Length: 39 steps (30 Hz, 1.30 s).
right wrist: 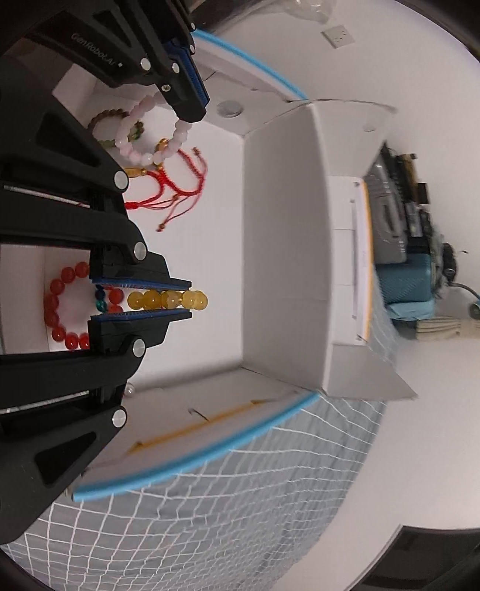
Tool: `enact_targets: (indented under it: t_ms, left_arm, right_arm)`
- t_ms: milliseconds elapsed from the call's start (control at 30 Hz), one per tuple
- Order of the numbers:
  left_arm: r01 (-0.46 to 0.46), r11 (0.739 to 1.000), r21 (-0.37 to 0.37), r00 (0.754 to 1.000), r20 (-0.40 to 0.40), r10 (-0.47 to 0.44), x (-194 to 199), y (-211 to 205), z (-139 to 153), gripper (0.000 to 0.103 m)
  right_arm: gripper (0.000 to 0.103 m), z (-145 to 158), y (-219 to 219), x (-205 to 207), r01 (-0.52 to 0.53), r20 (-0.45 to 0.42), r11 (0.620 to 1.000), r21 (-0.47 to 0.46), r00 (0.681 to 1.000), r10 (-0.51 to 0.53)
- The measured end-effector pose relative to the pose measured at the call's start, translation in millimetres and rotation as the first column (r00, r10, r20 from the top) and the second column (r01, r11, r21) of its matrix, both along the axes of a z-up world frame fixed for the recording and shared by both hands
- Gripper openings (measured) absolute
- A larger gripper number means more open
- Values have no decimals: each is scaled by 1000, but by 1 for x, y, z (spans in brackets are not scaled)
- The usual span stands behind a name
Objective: Organize jewelry
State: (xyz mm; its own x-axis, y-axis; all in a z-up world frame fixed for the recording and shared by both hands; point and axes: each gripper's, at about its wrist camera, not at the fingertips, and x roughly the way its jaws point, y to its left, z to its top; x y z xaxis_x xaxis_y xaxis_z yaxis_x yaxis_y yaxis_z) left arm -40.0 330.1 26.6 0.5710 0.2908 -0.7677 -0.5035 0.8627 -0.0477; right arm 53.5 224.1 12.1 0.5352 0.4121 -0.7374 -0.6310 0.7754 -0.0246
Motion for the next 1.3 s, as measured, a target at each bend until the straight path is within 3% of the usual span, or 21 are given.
enact_targets:
  t_ms: [633,700,800,1067,1233,1300]
  left_arm:
    - [12,1000,12,999,-33,-11,7,2,-7,14]
    - [8,1000,15,1000,-26,-7,6,0,-6,24]
    - [-4,1000,25,1000,-7,5,1,-1,-1,41]
    - [-41,998,53,997,72,37,-19,-9,21,79]
    - [-56,996,74,991,124,46,-37,-24,36,97]
    - [-66,994,91,988,149,52,-49,-31,41,97]
  right_arm:
    - [12,-16,5,3,8,-31,1000,-11,999,-8]
    - [31,-14,2,3,8,-32,1000,3,999,-8]
    - [48,-6,-5,2,25,-22,999,30,999,-24]
    - [71,24,-33,-6,55,31,995,86,998,-58]
    - [84,45,-59,-18,72,78,989,132,994,-82]
    - [91,52,-72,-28,76,108,987,144,990,-92]
